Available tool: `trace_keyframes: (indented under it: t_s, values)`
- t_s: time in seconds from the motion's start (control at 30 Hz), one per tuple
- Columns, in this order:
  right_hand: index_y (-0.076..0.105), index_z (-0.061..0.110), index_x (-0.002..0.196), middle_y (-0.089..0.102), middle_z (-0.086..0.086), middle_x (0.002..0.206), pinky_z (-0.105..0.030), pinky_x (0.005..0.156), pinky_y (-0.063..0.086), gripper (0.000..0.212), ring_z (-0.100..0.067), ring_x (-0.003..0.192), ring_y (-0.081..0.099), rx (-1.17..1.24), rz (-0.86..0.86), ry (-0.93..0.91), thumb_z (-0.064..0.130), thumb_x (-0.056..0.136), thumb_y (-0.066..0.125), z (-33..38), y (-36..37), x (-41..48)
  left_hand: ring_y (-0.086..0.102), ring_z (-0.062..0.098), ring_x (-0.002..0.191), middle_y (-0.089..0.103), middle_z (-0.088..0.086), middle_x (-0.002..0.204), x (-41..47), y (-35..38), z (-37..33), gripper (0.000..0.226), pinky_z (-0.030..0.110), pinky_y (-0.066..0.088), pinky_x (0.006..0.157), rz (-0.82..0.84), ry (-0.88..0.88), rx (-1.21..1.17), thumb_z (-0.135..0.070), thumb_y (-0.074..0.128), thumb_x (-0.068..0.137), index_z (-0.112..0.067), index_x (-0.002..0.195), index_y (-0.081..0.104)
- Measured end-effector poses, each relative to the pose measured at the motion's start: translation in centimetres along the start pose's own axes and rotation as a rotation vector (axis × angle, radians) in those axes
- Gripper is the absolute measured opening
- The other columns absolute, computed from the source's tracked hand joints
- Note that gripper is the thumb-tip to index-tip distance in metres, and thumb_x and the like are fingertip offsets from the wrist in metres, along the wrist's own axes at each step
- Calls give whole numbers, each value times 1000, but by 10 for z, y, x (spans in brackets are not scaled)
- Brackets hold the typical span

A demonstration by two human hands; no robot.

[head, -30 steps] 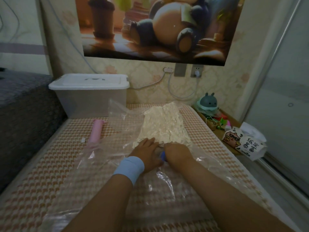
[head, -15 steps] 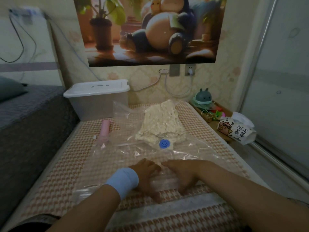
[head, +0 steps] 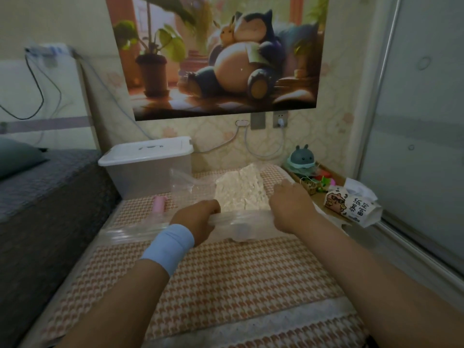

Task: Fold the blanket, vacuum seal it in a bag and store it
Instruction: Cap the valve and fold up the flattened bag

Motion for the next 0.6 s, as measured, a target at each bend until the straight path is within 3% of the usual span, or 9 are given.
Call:
trace_keyframes:
  t_s: [0.07,0.17,0.23,0.33,0.37,0.43,0.5,0.53,0.6]
  values:
    - [68,16,109,58,-5,120,-32,73,38,20,-25,113,55,5,-66,137,15,95,55,-14,0,11,60,22,104,60,-7,119,15,-7,5,30,34,48,90,-104,-25,44,-30,62,88,-31,116,52]
    - [72,12,97,69,-5,100,-27,62,36,15,-22,92,68,143,-210,333,10,96,58,-28,1,32,59,23,104,65,-6,113,43,-15,12,33,35,44,92,-253,-50,150,-34,63,85,-30,117,55]
    - [72,11,95,70,-5,96,-26,62,36,15,-23,89,69,224,-202,361,7,95,57,-28,12,46,55,26,106,64,-2,112,55,-13,15,35,37,40,95,-318,-101,292,-35,68,81,-28,114,58]
    - [68,12,101,68,-6,102,-27,65,38,16,-24,93,66,343,-168,308,6,95,54,-23,30,73,50,31,103,56,8,117,66,-1,11,64,40,42,86,-474,-164,364,-17,79,58,-19,117,56]
    - [67,10,101,68,-7,102,-27,65,38,14,-26,94,66,401,-202,316,8,95,55,-23,34,82,49,31,102,55,10,118,70,6,3,70,40,44,82,-565,-85,356,-13,77,56,-16,121,53]
    - [66,7,98,66,-11,101,-28,67,37,15,-28,95,64,537,-268,368,16,97,54,-26,42,95,52,30,94,54,10,114,72,27,-25,56,39,45,76,-660,272,383,-14,67,67,-16,120,51]
    - [64,6,95,65,-13,101,-30,69,38,19,-30,95,63,655,-288,417,22,99,53,-24,55,107,56,29,83,57,8,102,72,56,-47,30,37,41,69,-501,578,465,-19,54,78,-17,108,54]
    - [63,6,95,64,-13,101,-32,71,40,21,-30,95,62,703,-300,430,23,99,53,-22,61,113,56,30,86,58,8,101,74,67,-47,25,37,38,71,-330,556,474,-25,49,83,-17,106,55]
    - [63,4,99,62,-15,104,-37,78,45,21,-32,97,60,756,-294,429,23,98,53,-15,70,122,48,32,107,53,9,120,85,85,-24,42,45,34,88,-50,188,451,-46,38,91,-20,121,51]
Point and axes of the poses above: each hand's wrist, its own x-axis towards the middle knuckle, its own y-axis out of the palm, z = x × y, the point moved 5 cm from there along x, towards the middle knuckle
